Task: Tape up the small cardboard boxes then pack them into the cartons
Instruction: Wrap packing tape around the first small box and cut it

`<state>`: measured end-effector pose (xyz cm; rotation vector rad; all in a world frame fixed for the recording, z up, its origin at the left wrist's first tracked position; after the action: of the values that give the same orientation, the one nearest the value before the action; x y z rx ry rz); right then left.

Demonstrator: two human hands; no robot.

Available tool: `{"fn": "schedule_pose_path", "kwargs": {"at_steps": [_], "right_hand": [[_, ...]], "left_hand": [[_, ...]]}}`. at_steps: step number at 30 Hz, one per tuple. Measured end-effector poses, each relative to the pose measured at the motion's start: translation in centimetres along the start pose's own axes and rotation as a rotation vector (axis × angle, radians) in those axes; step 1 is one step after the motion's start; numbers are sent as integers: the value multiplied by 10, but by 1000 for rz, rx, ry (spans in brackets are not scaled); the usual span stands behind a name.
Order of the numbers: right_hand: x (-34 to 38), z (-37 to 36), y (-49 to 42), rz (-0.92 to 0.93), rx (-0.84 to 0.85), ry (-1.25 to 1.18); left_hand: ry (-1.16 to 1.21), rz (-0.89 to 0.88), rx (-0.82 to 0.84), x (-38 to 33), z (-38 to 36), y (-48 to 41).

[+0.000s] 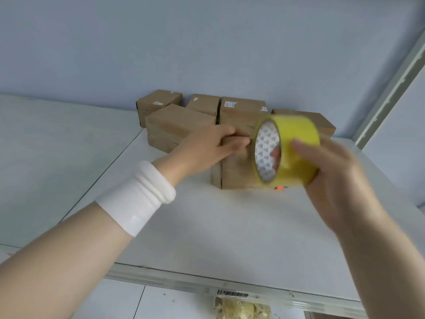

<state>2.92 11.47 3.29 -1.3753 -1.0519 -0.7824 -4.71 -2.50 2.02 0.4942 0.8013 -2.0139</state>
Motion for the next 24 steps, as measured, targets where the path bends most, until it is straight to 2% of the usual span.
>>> {"fn": "schedule_pose_path", "kwargs": {"at_steps": [3, 5, 6, 8, 10, 13, 15, 21, 24], "right_hand": [[11, 4, -39, 7, -71, 68], [8, 2, -57, -7, -103, 117], [6, 2, -64, -4, -108, 142], [4, 0, -78, 1, -106, 169], [-1, -1, -88, -12, -98, 162], [-18, -3, -92, -3, -37, 213], [-29, 0, -91, 17, -37, 232], [-23, -5, -97, 39, -142, 287], [-7, -9, -77, 91, -111, 245]], "left_hand": [[-44, 107, -80, 2, 8, -22], [-51, 93, -190, 1, 18, -25], [-27, 54, -184, 0, 16, -25], [-12, 0, -49, 1, 3, -24], [-46, 75, 86, 11, -10, -24], [-157, 176, 186, 27, -15, -35], [-220, 201, 221, 33, -17, -41], [-169, 253, 265, 39, -18, -50], [-152, 277, 265, 43, -17, -49]]}}
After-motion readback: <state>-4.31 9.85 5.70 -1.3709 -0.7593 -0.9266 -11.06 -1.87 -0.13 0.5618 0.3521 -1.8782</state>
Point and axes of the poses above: each hand's wrist, its own y-axis away from the middle knuckle, its own z-axis out of the back of the hand, x = y × z, the point moved 9 cm from there along -y, towards the middle knuckle, and after that the axes turned 5 degrees about z, right-handed, at the moved point
